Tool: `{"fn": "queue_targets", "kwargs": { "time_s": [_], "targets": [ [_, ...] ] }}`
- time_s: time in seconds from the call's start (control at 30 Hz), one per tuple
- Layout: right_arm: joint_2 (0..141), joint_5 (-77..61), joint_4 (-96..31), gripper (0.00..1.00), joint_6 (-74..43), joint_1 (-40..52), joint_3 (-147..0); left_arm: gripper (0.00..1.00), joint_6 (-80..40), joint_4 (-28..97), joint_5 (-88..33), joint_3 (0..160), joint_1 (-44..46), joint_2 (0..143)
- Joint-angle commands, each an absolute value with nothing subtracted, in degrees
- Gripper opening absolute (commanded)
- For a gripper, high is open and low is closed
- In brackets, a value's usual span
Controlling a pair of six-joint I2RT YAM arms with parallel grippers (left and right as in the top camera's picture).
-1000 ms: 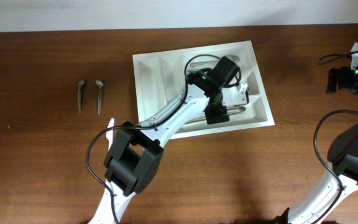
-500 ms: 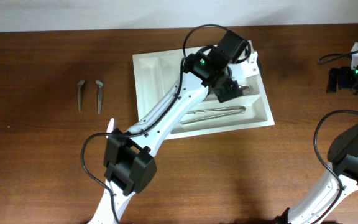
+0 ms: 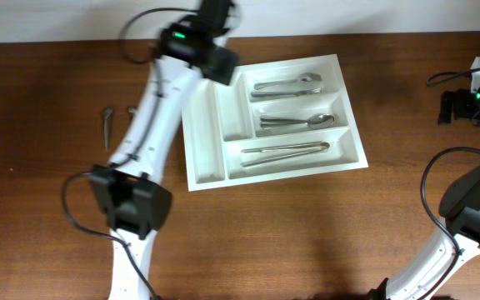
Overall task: Pack container
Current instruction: 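Swing the left gripper over the small silver spoons left of tray, then lower the left gripper onto a small spoon's neck and close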
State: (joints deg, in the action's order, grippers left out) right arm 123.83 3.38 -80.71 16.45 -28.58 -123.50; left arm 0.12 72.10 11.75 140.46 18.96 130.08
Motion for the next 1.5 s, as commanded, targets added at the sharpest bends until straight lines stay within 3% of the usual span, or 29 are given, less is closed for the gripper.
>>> {"fn": "queue_targets", "kwargs": {
  "time_s": [0.0, 0.47, 1.47],
  "targets": [
    [124.1, 3.0, -80.7, 0.99, 15.8, -28.9, -123.2, 0.99, -2.6, 75.8, 3.3, 141.3, 14.1, 130.5],
    [124.1, 3.0, -80.7, 0.99, 15.8, -28.9, -123.2, 0.99, -12.1, 76.8, 3.2, 137.6, 1.2, 136.4],
    [124.1, 3.0, -80.7, 0.99, 15.8, -28.9, -123.2, 0.95, -9.1, 78.2, 2.7, 137.5, 0.6, 148.4]
  ]
}}
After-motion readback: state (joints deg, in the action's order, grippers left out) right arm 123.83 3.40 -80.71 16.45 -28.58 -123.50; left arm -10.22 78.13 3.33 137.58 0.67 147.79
